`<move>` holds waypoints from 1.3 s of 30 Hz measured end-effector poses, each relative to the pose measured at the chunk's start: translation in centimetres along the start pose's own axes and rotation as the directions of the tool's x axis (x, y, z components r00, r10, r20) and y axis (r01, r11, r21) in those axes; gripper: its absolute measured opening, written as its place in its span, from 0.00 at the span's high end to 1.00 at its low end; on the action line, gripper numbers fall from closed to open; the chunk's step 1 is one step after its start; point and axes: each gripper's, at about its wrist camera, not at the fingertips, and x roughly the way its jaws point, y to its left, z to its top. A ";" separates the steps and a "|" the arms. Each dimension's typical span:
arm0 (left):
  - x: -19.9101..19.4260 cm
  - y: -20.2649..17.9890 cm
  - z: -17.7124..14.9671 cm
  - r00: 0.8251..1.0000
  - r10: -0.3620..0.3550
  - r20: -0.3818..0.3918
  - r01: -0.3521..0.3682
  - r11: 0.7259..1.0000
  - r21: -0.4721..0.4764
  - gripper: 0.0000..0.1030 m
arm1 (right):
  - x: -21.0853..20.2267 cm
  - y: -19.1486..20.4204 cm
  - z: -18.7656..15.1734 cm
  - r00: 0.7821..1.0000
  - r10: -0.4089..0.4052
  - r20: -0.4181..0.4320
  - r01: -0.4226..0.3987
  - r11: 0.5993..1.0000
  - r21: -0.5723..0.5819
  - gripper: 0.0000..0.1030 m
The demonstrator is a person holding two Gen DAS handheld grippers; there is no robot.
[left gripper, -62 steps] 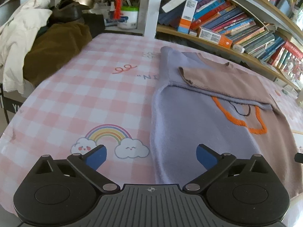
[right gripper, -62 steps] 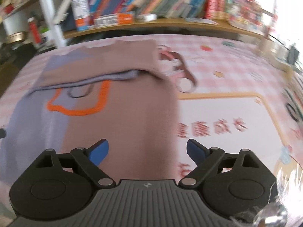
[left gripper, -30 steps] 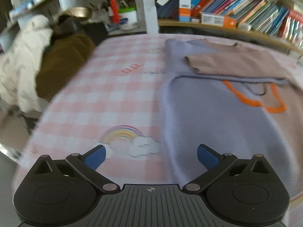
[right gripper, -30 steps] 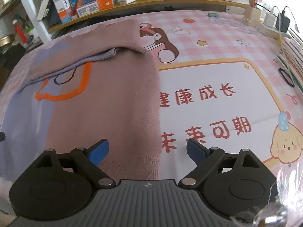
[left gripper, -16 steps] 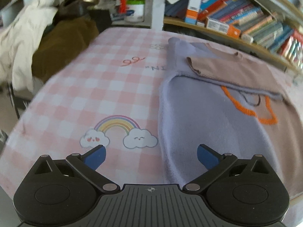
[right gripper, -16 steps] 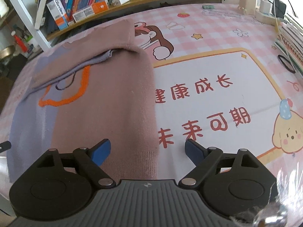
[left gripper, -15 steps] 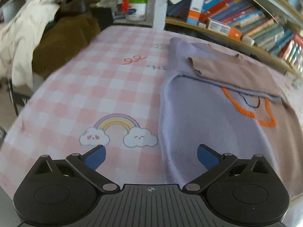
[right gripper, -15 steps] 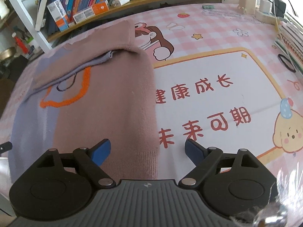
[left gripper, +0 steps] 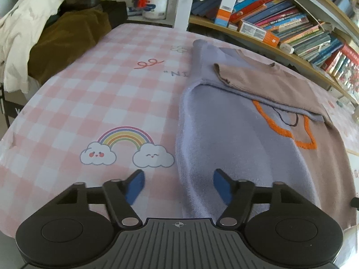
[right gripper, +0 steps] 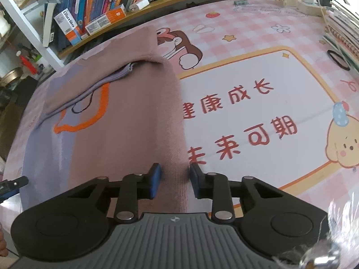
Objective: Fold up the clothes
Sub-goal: 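Move both open tools to the sweater hem, then close the right tool on the pink hem while the left tool grips the lavender hem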
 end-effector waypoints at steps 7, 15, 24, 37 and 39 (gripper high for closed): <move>-0.3 -0.5 -0.1 0.999 -0.046 -0.007 0.047 0.999 0.006 0.84 | 0.0 0.1 -0.1 1.000 0.030 -0.008 -0.030 1.000 -0.003 0.88; -0.7 -1.4 -0.2 0.996 -0.087 0.013 0.087 0.996 0.023 0.83 | -0.5 1.1 0.0 0.993 0.121 0.018 -0.120 0.993 -0.021 0.88; -0.6 -0.5 -1.1 0.994 -0.093 -0.051 0.092 0.995 -0.026 0.81 | 0.9 -0.9 0.3 0.992 0.123 -0.010 -0.121 0.986 0.116 0.83; -1.3 -0.5 -1.9 0.993 -0.119 -0.017 0.118 0.993 -0.022 0.94 | 0.7 -0.7 1.2 0.985 0.169 0.038 -0.172 0.980 0.097 0.89; -1.5 -0.3 -1.8 0.993 -0.116 -0.011 0.116 0.993 -0.020 0.95 | 0.2 -0.8 0.9 0.983 0.176 0.048 -0.180 0.979 0.097 0.89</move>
